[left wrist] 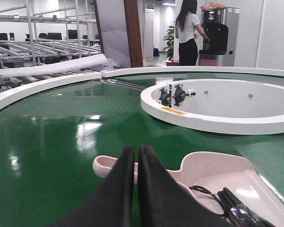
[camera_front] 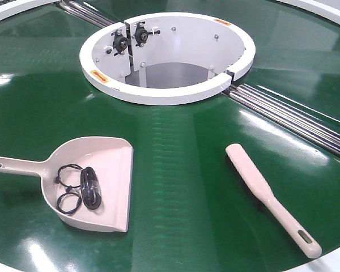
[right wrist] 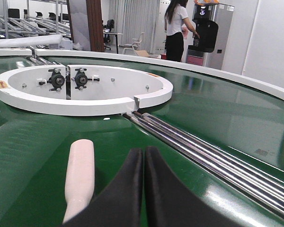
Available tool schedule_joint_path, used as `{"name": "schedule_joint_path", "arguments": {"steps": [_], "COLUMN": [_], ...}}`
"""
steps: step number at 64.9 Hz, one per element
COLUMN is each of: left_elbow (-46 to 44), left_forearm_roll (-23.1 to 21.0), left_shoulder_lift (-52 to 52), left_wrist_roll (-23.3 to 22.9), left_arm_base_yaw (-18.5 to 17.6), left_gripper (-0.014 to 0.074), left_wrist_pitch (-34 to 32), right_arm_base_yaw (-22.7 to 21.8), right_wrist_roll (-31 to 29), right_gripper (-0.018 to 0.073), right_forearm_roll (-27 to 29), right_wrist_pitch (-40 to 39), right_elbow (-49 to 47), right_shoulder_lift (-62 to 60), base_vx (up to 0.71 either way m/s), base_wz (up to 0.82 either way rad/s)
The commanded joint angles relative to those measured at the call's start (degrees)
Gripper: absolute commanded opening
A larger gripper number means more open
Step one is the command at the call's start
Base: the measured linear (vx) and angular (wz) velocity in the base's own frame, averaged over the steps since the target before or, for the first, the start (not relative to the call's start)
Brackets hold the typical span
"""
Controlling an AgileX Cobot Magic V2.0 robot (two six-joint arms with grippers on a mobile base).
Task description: Clean and inspect green conveyor with broom and dustpan
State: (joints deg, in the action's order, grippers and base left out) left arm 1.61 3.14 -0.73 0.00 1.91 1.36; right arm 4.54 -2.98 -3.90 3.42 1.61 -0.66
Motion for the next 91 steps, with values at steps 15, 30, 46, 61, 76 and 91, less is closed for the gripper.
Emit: {"name": "schedule_joint_path", "arguments": {"steps": [15,30,46,61,76,91], "left_elbow": [0.6,0.6,0.6,0.6,0.6,0.6], "left_forearm_roll": [-0.4,-0.4,-0.4,-0.4,-0.4,-0.4], "left_shoulder_lift": [-0.8,-0.8,-0.8,-0.8,-0.8,-0.8], "left_wrist_roll": [-0.8,-0.8,-0.8,-0.8,-0.8,-0.8], "left_arm_base_yaw": [0.2,0.2,0.2,0.2,0.2,0.2], "left_gripper": [-0.0006,-0.0006,-0.0006,-0.0006,-0.0006,-0.0006], "left_wrist_pitch": [-4.2,-4.2,-4.2,-4.2,-4.2,-4.2], "right_arm_base_yaw": [-0.3,-0.3,-0.3,-0.3,-0.3,-0.3], "right_wrist_roll": [0.0,0.0,0.0,0.0,0.0,0.0], "right_gripper": [-0.0008,-0.0008,-0.0008,-0.0008,-0.0008,-0.0008], "right_forearm_roll": [-0.1,-0.1,-0.2,-0.2,-0.2,-0.2], "right_wrist_pitch": [-4.3,-4.3,-4.3,-4.3,-4.3,-4.3], "right_elbow": [0.2,0.2,0.2,0.2,0.2,0.2], "right_shoulder_lift": [-0.7,-0.7,-0.7,-0.7,-0.7,-0.7], "base_vx": [0.0,0.0,0.0,0.0,0.0,0.0], "base_wz": [0.0,0.0,0.0,0.0,0.0,0.0]}}
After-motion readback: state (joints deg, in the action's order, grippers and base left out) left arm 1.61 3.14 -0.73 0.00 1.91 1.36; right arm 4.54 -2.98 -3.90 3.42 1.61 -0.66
